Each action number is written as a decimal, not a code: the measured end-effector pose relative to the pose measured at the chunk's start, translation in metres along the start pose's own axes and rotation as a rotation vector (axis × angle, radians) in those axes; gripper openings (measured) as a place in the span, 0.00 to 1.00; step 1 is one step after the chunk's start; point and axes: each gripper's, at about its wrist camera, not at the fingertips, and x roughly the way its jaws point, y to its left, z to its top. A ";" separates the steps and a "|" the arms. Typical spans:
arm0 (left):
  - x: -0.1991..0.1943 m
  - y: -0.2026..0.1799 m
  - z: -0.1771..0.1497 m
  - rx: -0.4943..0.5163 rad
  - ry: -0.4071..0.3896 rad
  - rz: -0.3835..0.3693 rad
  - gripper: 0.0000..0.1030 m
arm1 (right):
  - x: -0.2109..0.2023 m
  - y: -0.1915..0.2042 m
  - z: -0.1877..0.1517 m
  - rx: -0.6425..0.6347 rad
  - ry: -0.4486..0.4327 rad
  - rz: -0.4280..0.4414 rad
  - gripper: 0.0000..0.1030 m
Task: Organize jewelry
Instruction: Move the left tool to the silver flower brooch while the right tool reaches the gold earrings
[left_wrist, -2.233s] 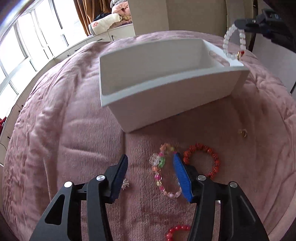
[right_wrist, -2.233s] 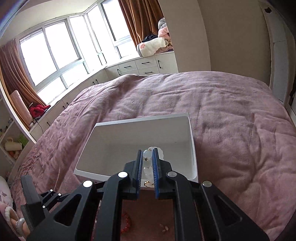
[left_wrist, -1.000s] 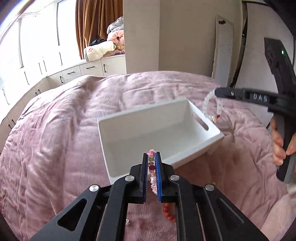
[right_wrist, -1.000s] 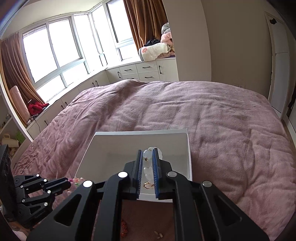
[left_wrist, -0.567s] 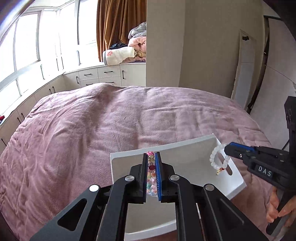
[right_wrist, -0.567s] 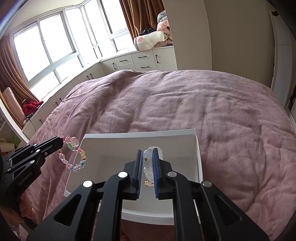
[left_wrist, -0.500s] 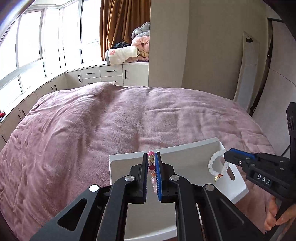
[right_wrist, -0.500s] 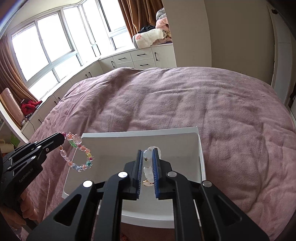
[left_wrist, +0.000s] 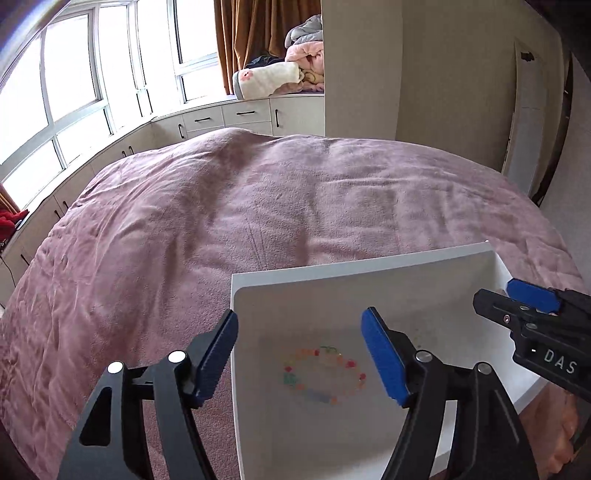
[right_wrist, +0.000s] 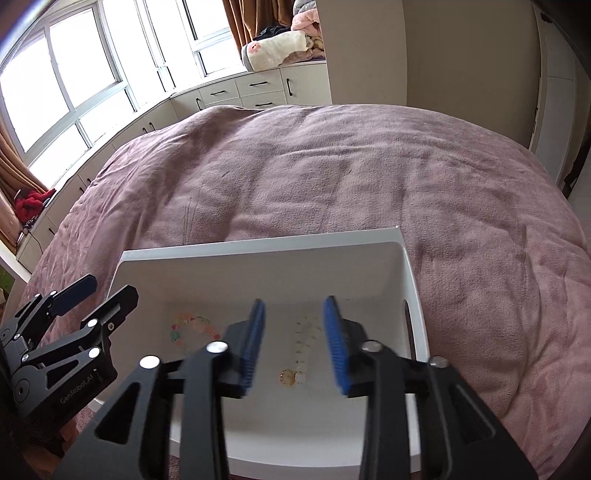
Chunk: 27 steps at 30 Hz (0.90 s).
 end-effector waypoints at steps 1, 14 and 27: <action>-0.001 0.002 0.001 -0.002 0.007 -0.005 0.82 | -0.005 0.000 0.000 -0.005 -0.028 -0.006 0.86; -0.052 0.059 0.006 -0.127 0.089 -0.211 0.91 | -0.088 -0.019 -0.005 0.044 -0.079 0.245 0.96; -0.128 0.066 -0.083 0.036 0.055 -0.200 0.93 | -0.160 -0.007 -0.114 -0.359 -0.238 0.046 0.96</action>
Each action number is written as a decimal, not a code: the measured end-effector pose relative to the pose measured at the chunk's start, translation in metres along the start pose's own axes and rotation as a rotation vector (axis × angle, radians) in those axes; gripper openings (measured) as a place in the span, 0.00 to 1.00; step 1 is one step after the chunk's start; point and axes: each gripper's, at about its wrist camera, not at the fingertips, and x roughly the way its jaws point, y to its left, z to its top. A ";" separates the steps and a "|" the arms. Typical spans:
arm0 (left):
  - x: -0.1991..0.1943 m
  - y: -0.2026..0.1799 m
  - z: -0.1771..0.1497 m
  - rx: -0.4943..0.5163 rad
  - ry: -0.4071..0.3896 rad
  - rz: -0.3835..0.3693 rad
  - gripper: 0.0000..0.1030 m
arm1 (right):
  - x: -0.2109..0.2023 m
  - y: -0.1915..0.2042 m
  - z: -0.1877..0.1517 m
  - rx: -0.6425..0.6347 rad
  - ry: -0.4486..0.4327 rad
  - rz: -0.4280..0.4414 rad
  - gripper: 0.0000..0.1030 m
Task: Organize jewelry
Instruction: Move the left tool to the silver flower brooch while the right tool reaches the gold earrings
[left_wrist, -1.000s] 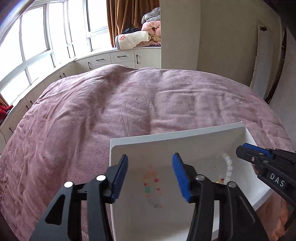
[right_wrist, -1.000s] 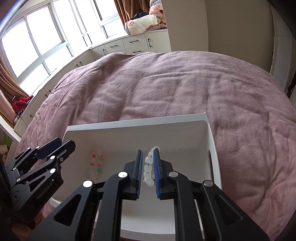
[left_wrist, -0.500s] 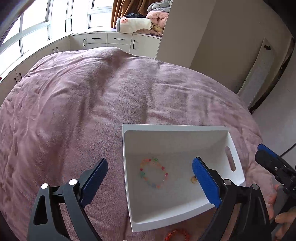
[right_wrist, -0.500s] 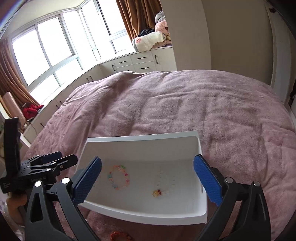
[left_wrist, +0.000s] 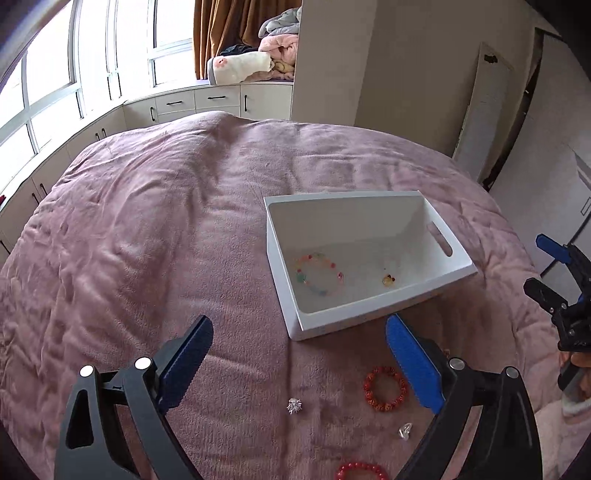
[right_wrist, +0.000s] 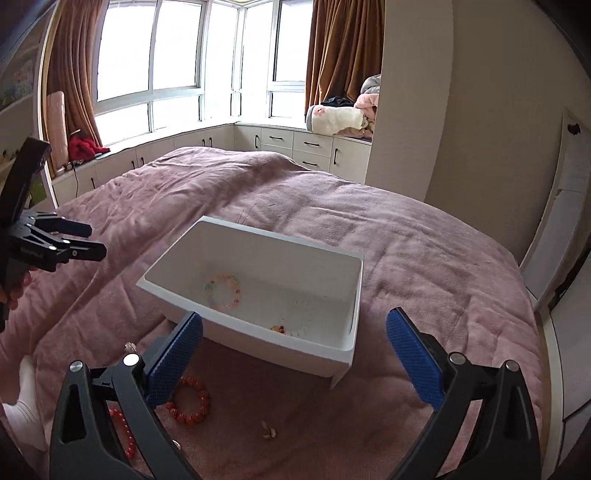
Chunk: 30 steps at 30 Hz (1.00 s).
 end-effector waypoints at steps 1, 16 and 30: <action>-0.001 -0.002 -0.008 0.010 0.011 -0.003 0.93 | -0.001 0.001 -0.010 0.005 0.006 0.011 0.96; 0.026 0.022 -0.088 -0.086 0.058 0.048 0.28 | 0.042 -0.004 -0.097 0.118 0.134 0.075 0.44; 0.081 0.016 -0.118 -0.105 0.174 -0.036 0.29 | 0.084 0.006 -0.127 0.091 0.292 0.098 0.39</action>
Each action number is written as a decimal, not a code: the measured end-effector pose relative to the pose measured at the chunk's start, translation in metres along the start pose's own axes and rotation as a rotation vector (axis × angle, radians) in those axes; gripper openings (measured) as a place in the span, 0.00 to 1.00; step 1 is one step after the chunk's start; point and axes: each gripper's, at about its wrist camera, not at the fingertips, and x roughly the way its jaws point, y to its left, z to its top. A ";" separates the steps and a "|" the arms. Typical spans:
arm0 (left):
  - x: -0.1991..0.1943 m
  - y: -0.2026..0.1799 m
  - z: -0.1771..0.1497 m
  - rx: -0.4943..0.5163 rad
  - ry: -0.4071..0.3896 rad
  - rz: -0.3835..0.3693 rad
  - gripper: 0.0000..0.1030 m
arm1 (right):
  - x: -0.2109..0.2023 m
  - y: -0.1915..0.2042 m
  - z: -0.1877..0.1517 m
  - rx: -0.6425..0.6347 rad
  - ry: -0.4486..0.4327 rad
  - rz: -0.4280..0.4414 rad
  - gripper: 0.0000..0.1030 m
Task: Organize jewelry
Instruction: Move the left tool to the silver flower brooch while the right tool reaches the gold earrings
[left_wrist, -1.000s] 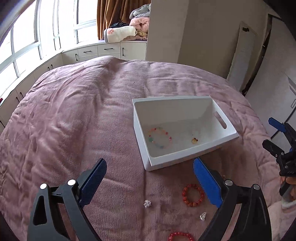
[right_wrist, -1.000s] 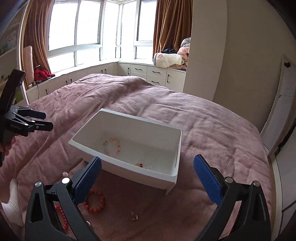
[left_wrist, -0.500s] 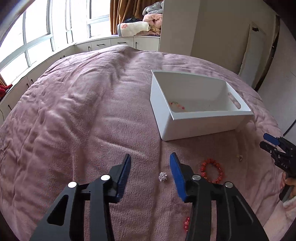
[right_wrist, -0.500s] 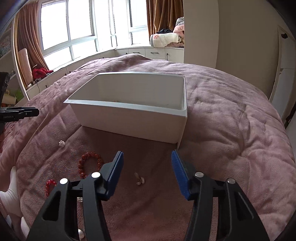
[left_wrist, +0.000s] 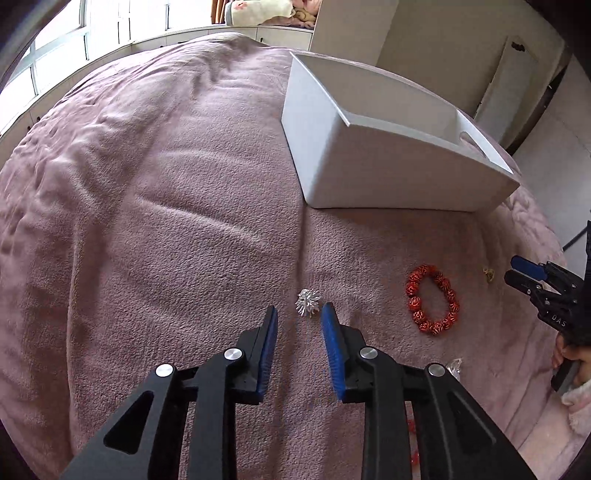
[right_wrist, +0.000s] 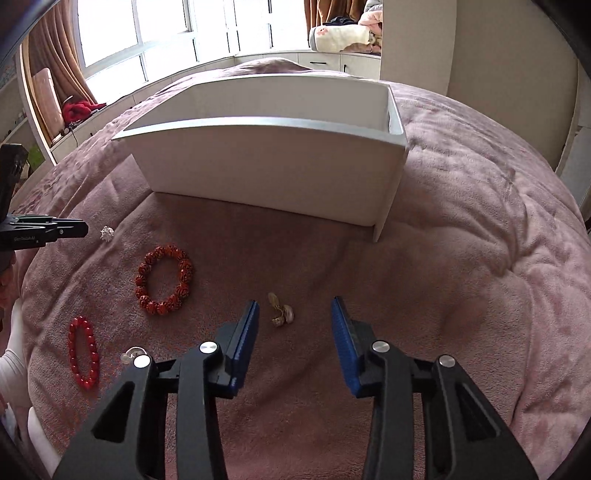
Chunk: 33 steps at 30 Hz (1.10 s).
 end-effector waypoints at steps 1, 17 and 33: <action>0.003 -0.004 0.001 0.012 0.005 -0.004 0.30 | 0.004 0.001 -0.001 -0.003 0.010 0.004 0.39; 0.033 -0.024 0.006 0.071 0.061 0.072 0.46 | 0.031 0.011 -0.005 -0.051 0.077 -0.001 0.23; 0.038 -0.027 0.010 0.086 0.071 0.091 0.21 | 0.031 0.007 -0.005 -0.006 0.084 0.020 0.16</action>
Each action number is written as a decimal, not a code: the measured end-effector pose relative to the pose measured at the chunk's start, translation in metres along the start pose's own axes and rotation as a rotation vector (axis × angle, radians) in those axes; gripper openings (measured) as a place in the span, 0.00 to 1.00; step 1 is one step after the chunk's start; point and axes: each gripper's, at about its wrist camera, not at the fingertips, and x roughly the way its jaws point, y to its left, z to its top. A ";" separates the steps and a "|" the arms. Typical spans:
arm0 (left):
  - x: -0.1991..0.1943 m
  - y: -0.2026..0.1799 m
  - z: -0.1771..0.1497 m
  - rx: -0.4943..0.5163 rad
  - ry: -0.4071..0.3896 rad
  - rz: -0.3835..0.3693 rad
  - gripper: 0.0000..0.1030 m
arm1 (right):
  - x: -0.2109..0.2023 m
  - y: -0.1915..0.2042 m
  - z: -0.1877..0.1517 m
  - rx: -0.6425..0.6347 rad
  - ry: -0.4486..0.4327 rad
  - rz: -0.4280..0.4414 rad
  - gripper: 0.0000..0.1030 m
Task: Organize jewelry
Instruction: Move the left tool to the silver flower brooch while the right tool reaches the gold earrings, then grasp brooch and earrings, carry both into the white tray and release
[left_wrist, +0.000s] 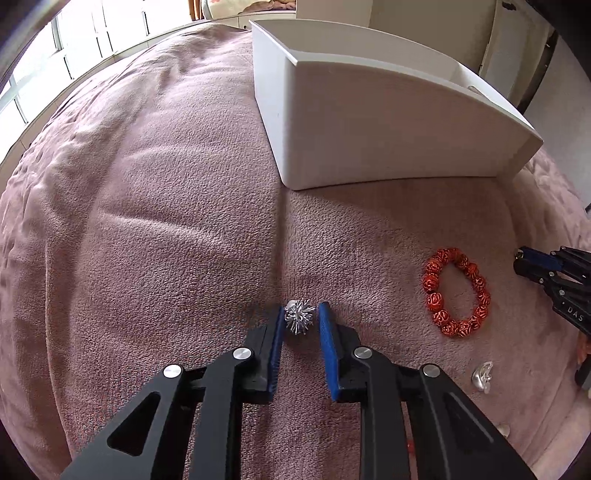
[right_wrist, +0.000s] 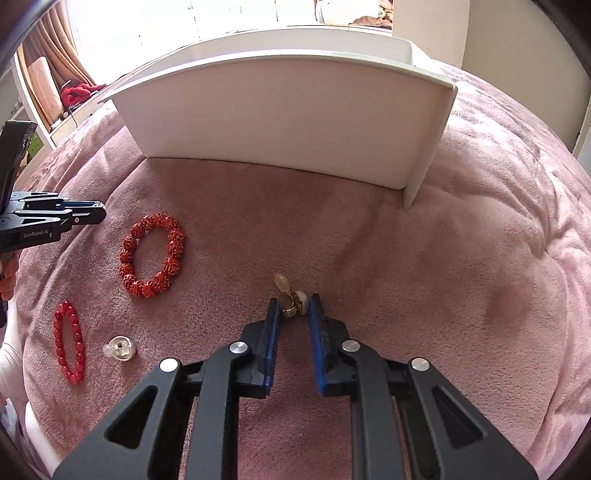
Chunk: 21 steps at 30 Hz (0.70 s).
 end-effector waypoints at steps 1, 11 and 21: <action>0.000 0.001 0.000 -0.005 0.002 -0.006 0.21 | 0.000 0.000 0.000 -0.002 -0.002 -0.001 0.16; -0.009 0.020 -0.005 -0.039 0.003 -0.049 0.21 | -0.014 -0.004 0.001 0.022 -0.057 0.003 0.16; -0.053 0.023 0.003 0.007 -0.107 -0.030 0.21 | -0.055 0.000 0.012 0.012 -0.162 0.020 0.16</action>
